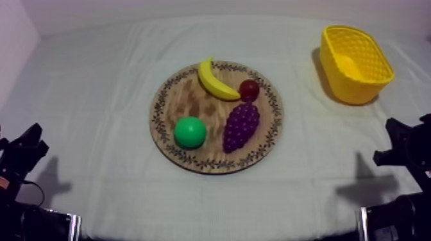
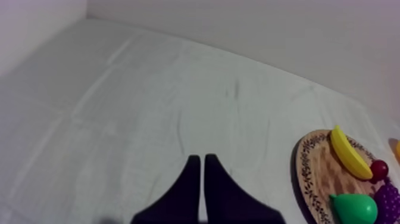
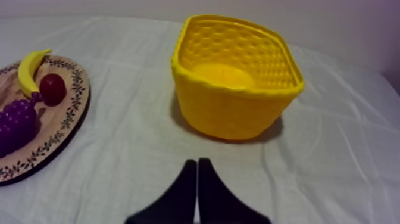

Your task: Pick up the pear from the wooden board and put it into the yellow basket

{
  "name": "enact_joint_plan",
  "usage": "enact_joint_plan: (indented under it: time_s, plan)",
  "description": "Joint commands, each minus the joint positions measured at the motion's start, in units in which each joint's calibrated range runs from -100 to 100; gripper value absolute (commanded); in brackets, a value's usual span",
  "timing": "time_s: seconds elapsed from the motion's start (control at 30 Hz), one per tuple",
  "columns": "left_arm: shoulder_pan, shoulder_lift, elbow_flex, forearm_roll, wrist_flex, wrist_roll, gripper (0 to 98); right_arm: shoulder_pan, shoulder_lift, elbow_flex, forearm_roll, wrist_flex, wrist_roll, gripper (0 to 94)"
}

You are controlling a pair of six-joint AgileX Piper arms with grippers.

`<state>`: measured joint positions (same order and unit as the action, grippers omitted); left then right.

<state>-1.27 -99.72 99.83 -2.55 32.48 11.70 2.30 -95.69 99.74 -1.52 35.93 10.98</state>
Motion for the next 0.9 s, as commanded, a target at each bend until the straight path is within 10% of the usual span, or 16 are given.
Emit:
enact_joint_plan:
  time_s: [0.0,0.87]
  plan:
    - [0.00,-0.02,-0.05,-0.01,0.01,0.00,0.1,0.00,0.02,0.04,-0.02,0.04,-0.02,0.5]
    - [0.00,-0.02,-0.05,-0.01,0.01,0.00,0.1,-0.28,0.02,-0.09,0.47,1.71,-3.51,0.3]
